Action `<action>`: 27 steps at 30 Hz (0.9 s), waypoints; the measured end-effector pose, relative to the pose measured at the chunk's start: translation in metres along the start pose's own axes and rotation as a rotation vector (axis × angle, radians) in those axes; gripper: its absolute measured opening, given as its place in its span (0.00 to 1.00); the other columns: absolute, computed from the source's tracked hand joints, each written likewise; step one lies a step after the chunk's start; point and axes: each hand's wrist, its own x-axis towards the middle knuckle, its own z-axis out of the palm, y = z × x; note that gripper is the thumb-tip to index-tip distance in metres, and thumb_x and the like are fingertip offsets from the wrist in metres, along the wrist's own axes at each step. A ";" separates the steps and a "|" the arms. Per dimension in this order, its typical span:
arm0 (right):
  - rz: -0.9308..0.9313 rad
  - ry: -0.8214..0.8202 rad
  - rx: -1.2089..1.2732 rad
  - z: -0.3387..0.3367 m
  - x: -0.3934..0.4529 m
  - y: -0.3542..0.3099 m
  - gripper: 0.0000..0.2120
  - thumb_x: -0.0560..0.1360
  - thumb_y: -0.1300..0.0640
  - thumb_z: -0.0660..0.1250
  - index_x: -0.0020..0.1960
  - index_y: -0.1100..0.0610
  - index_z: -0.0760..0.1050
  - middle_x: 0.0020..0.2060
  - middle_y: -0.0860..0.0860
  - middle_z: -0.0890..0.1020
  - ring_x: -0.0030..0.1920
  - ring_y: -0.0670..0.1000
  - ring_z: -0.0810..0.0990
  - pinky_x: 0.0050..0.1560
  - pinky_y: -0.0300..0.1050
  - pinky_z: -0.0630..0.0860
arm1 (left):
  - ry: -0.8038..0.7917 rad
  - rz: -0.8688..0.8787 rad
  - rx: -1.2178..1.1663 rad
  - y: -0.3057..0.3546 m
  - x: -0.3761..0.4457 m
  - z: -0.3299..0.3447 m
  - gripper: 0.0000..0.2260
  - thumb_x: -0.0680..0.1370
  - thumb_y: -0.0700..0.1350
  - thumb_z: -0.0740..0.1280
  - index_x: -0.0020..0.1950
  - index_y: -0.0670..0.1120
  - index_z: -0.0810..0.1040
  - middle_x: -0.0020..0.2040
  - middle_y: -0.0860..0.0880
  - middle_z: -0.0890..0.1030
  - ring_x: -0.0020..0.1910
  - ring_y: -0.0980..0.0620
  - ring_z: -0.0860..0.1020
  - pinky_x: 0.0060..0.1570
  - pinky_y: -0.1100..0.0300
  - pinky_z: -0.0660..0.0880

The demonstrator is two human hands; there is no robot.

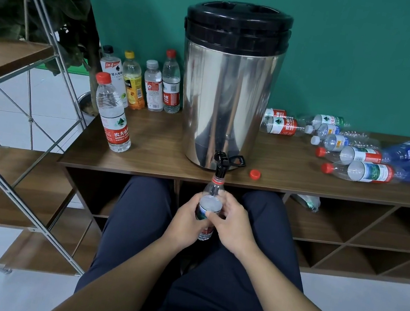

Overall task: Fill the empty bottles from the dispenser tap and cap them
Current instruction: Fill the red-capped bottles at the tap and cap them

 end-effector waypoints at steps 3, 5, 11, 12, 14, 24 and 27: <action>0.002 0.010 -0.009 0.000 0.000 -0.001 0.32 0.77 0.65 0.79 0.68 0.33 0.78 0.63 0.38 0.87 0.65 0.41 0.85 0.71 0.50 0.81 | 0.001 0.001 -0.001 -0.001 0.000 0.000 0.28 0.77 0.31 0.76 0.73 0.52 0.79 0.61 0.57 0.86 0.62 0.59 0.84 0.61 0.69 0.76; -0.001 0.010 -0.019 0.000 0.000 0.000 0.31 0.77 0.65 0.78 0.66 0.32 0.78 0.62 0.38 0.87 0.65 0.42 0.85 0.70 0.50 0.82 | 0.002 -0.003 -0.003 -0.001 0.001 0.000 0.28 0.78 0.32 0.77 0.73 0.53 0.79 0.61 0.58 0.86 0.62 0.59 0.84 0.61 0.69 0.76; 0.000 0.005 -0.021 0.000 0.001 0.001 0.32 0.77 0.66 0.77 0.73 0.41 0.78 0.62 0.39 0.87 0.64 0.43 0.86 0.70 0.52 0.82 | 0.003 -0.003 -0.007 -0.001 0.001 0.001 0.28 0.78 0.31 0.76 0.74 0.53 0.79 0.62 0.57 0.87 0.62 0.58 0.84 0.61 0.68 0.76; 0.001 0.009 -0.023 0.000 0.000 0.001 0.32 0.77 0.66 0.78 0.72 0.39 0.78 0.61 0.38 0.87 0.64 0.43 0.86 0.70 0.50 0.82 | 0.003 -0.001 -0.001 -0.002 0.001 0.001 0.28 0.78 0.31 0.76 0.74 0.53 0.79 0.62 0.57 0.86 0.63 0.59 0.84 0.62 0.68 0.76; 0.002 0.017 -0.027 -0.001 -0.001 -0.001 0.32 0.77 0.66 0.78 0.68 0.33 0.78 0.61 0.37 0.87 0.64 0.42 0.85 0.69 0.48 0.82 | 0.002 0.000 0.011 -0.002 0.001 0.001 0.29 0.77 0.31 0.76 0.74 0.52 0.79 0.62 0.57 0.86 0.63 0.58 0.84 0.62 0.68 0.76; 0.003 0.001 -0.034 -0.002 -0.001 0.000 0.31 0.77 0.65 0.77 0.74 0.40 0.78 0.61 0.39 0.87 0.64 0.43 0.86 0.69 0.52 0.83 | 0.008 -0.006 0.017 -0.004 0.002 0.002 0.27 0.79 0.33 0.76 0.73 0.54 0.79 0.62 0.57 0.86 0.63 0.58 0.84 0.64 0.64 0.78; 0.002 0.001 -0.042 -0.002 -0.001 -0.001 0.31 0.77 0.65 0.77 0.73 0.39 0.78 0.61 0.39 0.88 0.63 0.43 0.86 0.69 0.52 0.83 | 0.011 -0.007 0.026 -0.004 0.002 0.003 0.26 0.79 0.34 0.76 0.73 0.55 0.79 0.62 0.58 0.86 0.63 0.58 0.84 0.65 0.64 0.78</action>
